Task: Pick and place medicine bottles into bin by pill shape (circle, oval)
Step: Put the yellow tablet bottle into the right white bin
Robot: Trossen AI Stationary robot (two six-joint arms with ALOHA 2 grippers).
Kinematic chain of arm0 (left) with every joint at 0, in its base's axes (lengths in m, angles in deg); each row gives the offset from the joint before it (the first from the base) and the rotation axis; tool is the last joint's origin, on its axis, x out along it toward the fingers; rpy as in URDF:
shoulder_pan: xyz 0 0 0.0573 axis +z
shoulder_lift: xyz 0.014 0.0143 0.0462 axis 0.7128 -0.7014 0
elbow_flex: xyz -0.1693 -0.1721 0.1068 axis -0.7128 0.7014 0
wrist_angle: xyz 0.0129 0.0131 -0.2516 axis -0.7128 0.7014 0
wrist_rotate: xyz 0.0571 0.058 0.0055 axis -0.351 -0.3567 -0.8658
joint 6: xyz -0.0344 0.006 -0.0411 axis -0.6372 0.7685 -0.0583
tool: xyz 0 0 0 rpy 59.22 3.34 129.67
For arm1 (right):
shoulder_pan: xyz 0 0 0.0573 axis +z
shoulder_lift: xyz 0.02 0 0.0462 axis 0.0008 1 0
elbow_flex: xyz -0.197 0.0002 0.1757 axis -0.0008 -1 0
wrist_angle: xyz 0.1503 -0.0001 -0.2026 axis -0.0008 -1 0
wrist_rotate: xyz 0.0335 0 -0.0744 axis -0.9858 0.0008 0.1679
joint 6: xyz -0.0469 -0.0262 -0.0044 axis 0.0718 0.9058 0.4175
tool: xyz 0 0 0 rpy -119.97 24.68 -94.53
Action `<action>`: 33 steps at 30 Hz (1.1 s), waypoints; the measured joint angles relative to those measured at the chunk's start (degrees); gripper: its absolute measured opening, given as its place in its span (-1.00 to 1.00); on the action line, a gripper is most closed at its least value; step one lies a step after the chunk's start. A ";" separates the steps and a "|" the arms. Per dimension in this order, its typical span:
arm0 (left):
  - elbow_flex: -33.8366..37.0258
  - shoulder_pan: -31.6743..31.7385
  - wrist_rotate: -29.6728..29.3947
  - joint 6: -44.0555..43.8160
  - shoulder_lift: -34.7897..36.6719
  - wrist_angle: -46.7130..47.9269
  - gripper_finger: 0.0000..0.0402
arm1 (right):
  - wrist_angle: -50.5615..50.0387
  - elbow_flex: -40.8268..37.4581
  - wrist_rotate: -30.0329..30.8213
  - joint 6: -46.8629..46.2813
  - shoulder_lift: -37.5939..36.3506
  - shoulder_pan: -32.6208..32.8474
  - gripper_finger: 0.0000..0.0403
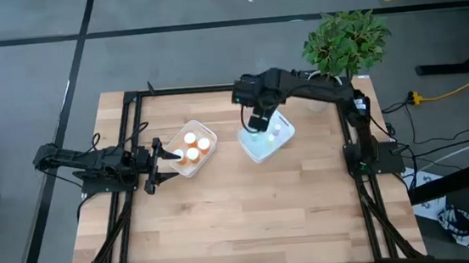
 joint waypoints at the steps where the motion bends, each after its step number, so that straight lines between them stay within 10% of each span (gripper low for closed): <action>1: 0.02 0.00 0.00 0.00 -0.02 0.00 0.31 | 0.26 -0.57 0.00 0.09 -0.29 -0.67 -0.41; 9: 0.01 0.02 0.00 0.00 -0.02 0.00 0.31 | 3.29 -17.11 -0.82 1.13 -12.54 -2.53 -0.41; 17: 0.02 0.00 0.00 0.00 -0.01 0.00 0.31 | 35.32 -44.08 -16.24 3.20 -29.46 -4.91 -0.41; 33: 0.00 0.02 0.01 0.00 -0.02 -0.01 0.31 | 53.44 -56.03 -15.99 3.44 -24.63 -9.09 -0.41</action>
